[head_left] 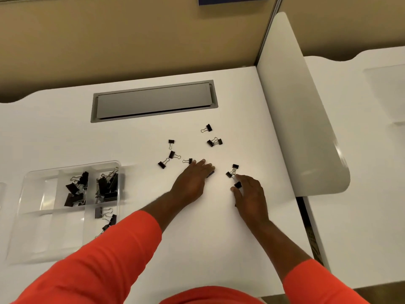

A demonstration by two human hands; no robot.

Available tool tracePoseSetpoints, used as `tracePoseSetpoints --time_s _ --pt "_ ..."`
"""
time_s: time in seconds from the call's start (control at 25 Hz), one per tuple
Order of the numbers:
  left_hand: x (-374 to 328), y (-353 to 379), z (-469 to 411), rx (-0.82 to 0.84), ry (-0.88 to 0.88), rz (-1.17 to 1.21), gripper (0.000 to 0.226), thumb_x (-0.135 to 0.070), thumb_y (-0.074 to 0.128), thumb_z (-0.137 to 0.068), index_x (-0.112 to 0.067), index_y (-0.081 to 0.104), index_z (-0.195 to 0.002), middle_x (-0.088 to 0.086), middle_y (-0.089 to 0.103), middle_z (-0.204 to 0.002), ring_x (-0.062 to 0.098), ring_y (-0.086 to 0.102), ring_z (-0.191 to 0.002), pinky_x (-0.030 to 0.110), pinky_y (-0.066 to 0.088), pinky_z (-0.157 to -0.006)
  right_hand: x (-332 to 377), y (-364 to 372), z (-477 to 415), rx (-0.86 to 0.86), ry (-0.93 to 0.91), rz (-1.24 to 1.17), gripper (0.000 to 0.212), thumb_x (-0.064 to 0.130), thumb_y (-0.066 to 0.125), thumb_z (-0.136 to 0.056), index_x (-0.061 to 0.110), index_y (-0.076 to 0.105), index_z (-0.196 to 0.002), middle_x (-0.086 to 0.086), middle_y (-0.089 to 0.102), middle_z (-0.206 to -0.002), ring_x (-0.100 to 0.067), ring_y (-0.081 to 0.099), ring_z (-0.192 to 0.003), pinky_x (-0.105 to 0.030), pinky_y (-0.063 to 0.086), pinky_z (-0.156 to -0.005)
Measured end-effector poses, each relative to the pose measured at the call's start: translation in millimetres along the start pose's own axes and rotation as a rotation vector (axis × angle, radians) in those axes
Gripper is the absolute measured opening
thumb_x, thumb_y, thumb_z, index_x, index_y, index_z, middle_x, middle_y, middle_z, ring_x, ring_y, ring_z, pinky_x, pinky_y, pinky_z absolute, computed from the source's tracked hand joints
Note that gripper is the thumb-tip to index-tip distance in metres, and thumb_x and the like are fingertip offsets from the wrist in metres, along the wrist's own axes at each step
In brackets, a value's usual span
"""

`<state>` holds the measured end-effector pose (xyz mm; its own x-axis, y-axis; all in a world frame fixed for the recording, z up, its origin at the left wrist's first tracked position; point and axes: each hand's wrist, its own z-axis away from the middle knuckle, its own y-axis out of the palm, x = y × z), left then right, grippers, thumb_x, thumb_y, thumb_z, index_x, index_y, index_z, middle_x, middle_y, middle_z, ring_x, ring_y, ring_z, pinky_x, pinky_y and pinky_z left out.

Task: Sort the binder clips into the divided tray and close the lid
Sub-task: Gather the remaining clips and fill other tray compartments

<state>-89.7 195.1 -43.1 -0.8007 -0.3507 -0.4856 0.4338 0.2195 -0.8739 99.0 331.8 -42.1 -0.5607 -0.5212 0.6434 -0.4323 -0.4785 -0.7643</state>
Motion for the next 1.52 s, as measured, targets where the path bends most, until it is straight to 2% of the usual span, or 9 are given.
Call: tracePoseSetpoints --time_s 0.16,0.32,0.52,0.76,0.92,1.0,1.08,1.32,1.52 --pt "-1.0 -2.5 -7.1 -0.002 0.017 0.0 0.045 0.0 0.058 -0.083 -0.012 0.063 -0.127 0.004 0.064 -0.12 0.023 0.054 -0.119 0.037 0.016 -0.12 1.0 -0.7 0.1 -0.012 -0.019 0.004 0.035 0.011 0.07 -0.09 0.017 0.065 -0.124 0.003 0.066 -0.121 -0.019 0.054 -0.114 -0.02 0.034 -0.097" --pt "-3.0 -2.4 -4.2 0.035 0.144 -0.066 0.047 -0.005 0.062 -0.086 -0.013 0.061 -0.132 0.004 0.062 -0.133 0.026 0.049 -0.132 0.045 0.023 -0.118 5.7 -3.3 5.9 -0.035 -0.059 0.009 0.034 0.007 0.071 -0.086 0.017 0.066 -0.118 0.004 0.066 -0.117 -0.017 0.055 -0.11 -0.019 0.035 -0.096" --pt "-8.7 2.3 -3.7 -0.028 0.151 -0.077 0.024 -0.008 0.063 -0.087 -0.012 0.073 -0.109 0.003 0.072 -0.105 0.023 0.064 -0.103 0.039 0.023 -0.117 12.1 -8.8 19.7 -0.045 -0.074 -0.011 0.037 0.005 0.071 -0.085 0.021 0.066 -0.119 0.011 0.063 -0.115 -0.01 0.053 -0.109 -0.014 0.034 -0.094" --pt "-12.4 0.1 23.1 -0.04 0.126 -0.085 0.045 0.006 0.071 -0.071 -0.014 0.073 -0.111 0.002 0.073 -0.111 0.022 0.068 -0.104 0.039 0.03 -0.111 18.8 -9.8 30.8 -0.04 -0.069 -0.007 0.038 0.004 0.07 -0.085 0.022 0.067 -0.118 0.011 0.064 -0.117 -0.011 0.055 -0.113 -0.016 0.038 -0.096" --pt "-16.6 2.9 64.6 -0.073 0.08 0.033 0.037 -0.006 0.057 -0.079 -0.023 0.075 -0.106 -0.009 0.074 -0.108 0.017 0.066 -0.109 0.014 0.021 -0.114 21.7 -6.9 39.5 -0.029 -0.082 -0.044 0.037 0.005 0.069 -0.086 0.021 0.066 -0.119 0.009 0.064 -0.119 -0.012 0.055 -0.114 -0.032 0.053 -0.091" --pt "-17.7 6.9 88.7 -0.104 0.033 0.093 0.036 -0.02 0.047 -0.083 -0.026 0.075 -0.105 -0.013 0.073 -0.109 0.015 0.063 -0.116 0.02 0.031 -0.113 23.2 -4.5 42.0 -0.032 -0.1 -0.046 0.036 0.005 0.069 -0.086 0.02 0.067 -0.119 0.008 0.064 -0.119 -0.011 0.055 -0.113 -0.036 0.055 -0.09" --pt "-17.2 10.3 105.7 -0.152 0.021 0.102 0.028 -0.022 0.056 -0.086 -0.024 0.073 -0.108 -0.011 0.071 -0.114 0.012 0.061 -0.118 0.035 0.037 -0.113 24.9 -2.9 43.3 -0.028 -0.116 -0.051 0.035 0.005 0.069 -0.087 0.019 0.067 -0.119 0.009 0.064 -0.118 -0.009 0.055 -0.112 -0.036 0.055 -0.09" --pt "-27.9 4.7 119.7 -0.185 -0.283 -0.109 0.049 -0.051 0.075 -0.076 -0.024 0.066 -0.116 -0.011 0.065 -0.108 0.01 0.053 -0.116 0.047 0.021 -0.117 35.5 0.0 45.0 0.022 -0.125 -0.035 0.036 0.006 0.068 -0.087 0.02 0.067 -0.119 0.009 0.064 -0.119 -0.012 0.056 -0.115 -0.008 0.033 -0.097" --pt "-32.1 3.0 109.8 -0.169 -0.222 -0.154 0.032 -0.029 0.079 -0.075 -0.022 0.073 -0.106 -0.011 0.07 -0.097 0.014 0.062 -0.11 0.042 0.007 -0.12 39.2 -4.6 48.8 0.016 -0.147 -0.061 0.035 0.007 0.07 -0.087 0.02 0.066 -0.119 0.008 0.064 -0.12 -0.01 0.056 -0.114 -0.001 0.029 -0.098"
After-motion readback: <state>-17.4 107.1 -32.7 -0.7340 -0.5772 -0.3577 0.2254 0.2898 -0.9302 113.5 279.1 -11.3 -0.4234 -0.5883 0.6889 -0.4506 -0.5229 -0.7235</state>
